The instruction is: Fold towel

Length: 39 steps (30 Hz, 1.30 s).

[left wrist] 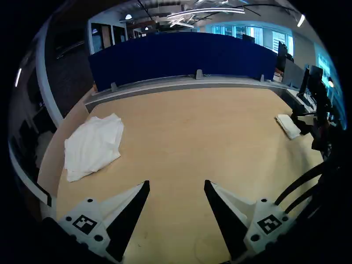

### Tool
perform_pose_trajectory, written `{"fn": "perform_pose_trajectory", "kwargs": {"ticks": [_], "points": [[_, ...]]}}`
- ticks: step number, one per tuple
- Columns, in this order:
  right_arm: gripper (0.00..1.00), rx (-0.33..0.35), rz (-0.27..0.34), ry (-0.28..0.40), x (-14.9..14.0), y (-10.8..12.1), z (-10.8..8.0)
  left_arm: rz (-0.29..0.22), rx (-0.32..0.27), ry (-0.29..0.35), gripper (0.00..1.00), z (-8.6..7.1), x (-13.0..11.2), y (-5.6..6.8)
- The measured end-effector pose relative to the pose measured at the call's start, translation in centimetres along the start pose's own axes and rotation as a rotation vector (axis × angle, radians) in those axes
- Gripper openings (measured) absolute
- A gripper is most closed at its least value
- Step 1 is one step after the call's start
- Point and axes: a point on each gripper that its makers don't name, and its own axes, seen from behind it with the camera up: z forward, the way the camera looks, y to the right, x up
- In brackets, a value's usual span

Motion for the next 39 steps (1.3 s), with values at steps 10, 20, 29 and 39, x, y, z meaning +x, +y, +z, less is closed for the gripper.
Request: {"fn": "perform_pose_trajectory", "kwargs": {"ticks": [10, 20, 29, 39], "points": [[0.99, 0.022, 0.061, 0.396, 10.7, -7.3, -7.9, -0.018, -0.017, 0.053, 0.92, 0.2, 1.4, -0.6], [0.99, -0.042, 0.125, 0.585, 14.8, -12.1, -13.9, -0.034, -0.031, 0.143, 0.92, 0.4, 3.7, -1.3], [0.99, -0.073, 0.089, 0.580, 15.3, -14.8, -14.7, -0.055, 0.019, 0.379, 0.92, -1.3, 9.5, -3.5], [0.99, -0.121, 0.017, 0.553, 15.4, -18.0, -14.8, -0.072, 0.050, 0.600, 0.92, -3.4, 14.6, -4.6]]}}
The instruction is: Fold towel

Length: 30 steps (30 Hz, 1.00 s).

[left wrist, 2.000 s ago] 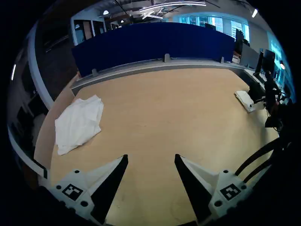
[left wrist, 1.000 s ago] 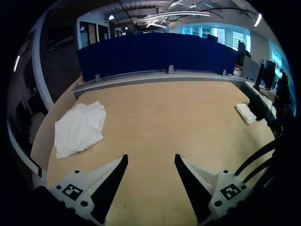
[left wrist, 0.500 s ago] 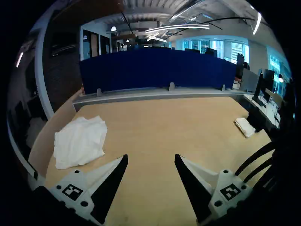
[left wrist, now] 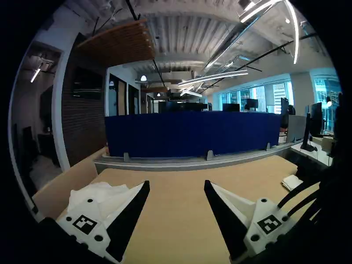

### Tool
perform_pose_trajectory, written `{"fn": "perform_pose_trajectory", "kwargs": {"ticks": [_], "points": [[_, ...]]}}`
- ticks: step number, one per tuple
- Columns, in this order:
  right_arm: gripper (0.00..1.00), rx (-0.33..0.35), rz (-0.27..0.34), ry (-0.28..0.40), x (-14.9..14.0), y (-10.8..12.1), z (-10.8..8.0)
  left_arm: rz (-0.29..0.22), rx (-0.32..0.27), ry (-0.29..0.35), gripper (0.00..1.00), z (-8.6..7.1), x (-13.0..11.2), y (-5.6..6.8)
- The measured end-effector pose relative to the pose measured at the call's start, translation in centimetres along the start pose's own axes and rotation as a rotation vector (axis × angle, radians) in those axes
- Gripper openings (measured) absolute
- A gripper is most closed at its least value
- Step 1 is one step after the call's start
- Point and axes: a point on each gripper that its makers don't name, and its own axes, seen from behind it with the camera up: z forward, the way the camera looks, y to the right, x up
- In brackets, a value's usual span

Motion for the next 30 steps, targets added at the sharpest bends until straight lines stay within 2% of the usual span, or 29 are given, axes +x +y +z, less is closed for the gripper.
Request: {"fn": "perform_pose_trajectory", "kwargs": {"ticks": [5, 8, 17, 20, 30], "points": [[0.99, 0.008, -0.036, -0.007, 0.2, -2.0, 0.1, -0.012, -0.011, 0.008, 0.92, 0.6, -0.4, -0.2], [0.99, 0.007, -0.030, -0.014, 0.1, -2.9, 0.1, -0.018, -0.009, 0.007, 0.92, 0.9, -0.7, -0.5], [0.99, 0.048, 0.015, -0.045, 0.4, -5.8, 0.2, 0.005, 0.008, 0.076, 0.92, 2.0, -0.9, -1.4], [1.00, 0.040, 0.014, -0.059, 0.4, -5.6, 0.4, 0.010, 0.013, 0.097, 0.92, 2.4, -1.5, -1.3], [0.99, 0.006, -0.012, -0.052, 0.9, -5.4, 1.2, 0.028, 0.024, 0.120, 0.92, 3.2, -5.8, -2.5]]}}
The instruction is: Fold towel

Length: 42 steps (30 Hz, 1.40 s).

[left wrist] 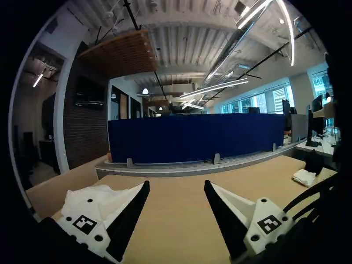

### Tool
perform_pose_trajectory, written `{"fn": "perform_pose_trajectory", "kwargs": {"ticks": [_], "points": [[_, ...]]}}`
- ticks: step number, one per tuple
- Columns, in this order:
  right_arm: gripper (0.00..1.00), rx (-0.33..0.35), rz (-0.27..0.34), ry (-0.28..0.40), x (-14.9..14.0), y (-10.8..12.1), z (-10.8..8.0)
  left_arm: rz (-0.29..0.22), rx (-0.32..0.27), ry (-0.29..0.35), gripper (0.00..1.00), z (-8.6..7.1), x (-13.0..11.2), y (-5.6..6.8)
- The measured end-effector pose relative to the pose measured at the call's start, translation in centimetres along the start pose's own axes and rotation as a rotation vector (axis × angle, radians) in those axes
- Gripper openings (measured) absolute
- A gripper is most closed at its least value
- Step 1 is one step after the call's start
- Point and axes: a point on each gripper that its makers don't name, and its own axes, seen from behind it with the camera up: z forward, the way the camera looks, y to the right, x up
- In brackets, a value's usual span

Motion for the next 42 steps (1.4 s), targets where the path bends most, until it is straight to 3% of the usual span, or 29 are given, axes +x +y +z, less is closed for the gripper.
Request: {"fn": "perform_pose_trajectory", "kwargs": {"ticks": [11, 20, 30, 42], "points": [[0.99, -0.015, -0.031, 0.026, -2.7, -0.8, 0.9, -0.001, 0.018, 0.011, 0.92, 0.7, -6.8, -1.1], [0.99, 0.001, -0.064, 0.015, -4.6, -2.0, 1.8, -0.018, 0.021, 0.011, 0.92, 1.3, -9.9, -1.4], [0.99, 0.000, -0.069, 0.018, -4.7, -2.2, 2.3, -0.028, 0.039, 0.008, 0.92, 1.4, -11.1, -2.1], [0.99, 0.006, -0.073, 0.016, -4.6, -2.0, 2.2, -0.047, 0.034, 0.018, 0.92, 1.2, -11.3, -1.7]]}}
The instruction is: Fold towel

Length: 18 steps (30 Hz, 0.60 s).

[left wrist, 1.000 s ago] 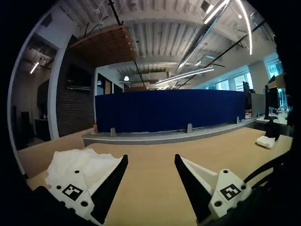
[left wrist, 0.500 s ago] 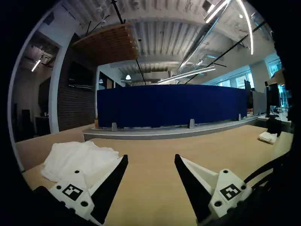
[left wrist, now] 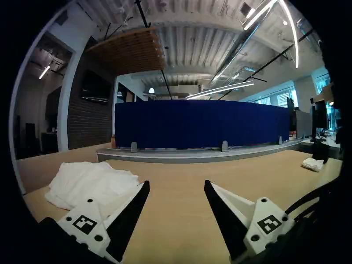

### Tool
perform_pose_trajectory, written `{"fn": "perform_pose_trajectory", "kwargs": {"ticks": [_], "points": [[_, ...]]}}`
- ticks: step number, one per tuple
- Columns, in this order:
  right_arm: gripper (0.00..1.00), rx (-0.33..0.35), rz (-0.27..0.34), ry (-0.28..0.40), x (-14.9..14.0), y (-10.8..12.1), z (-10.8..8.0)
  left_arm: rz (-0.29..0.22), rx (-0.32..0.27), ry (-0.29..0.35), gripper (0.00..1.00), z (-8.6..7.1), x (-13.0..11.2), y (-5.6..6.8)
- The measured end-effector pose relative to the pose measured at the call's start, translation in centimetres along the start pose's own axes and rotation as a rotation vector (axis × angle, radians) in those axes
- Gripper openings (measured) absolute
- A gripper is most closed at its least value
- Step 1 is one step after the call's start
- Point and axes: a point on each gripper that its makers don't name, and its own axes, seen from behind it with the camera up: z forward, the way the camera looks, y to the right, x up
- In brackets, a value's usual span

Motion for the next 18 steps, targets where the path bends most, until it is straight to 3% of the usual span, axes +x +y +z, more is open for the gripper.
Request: {"fn": "perform_pose_trajectory", "kwargs": {"ticks": [18], "points": [[0.99, -0.020, 0.034, 0.025, -0.2, 2.3, -0.4, -0.001, -0.007, -0.001, 0.93, -0.3, 0.1, -0.1]]}}
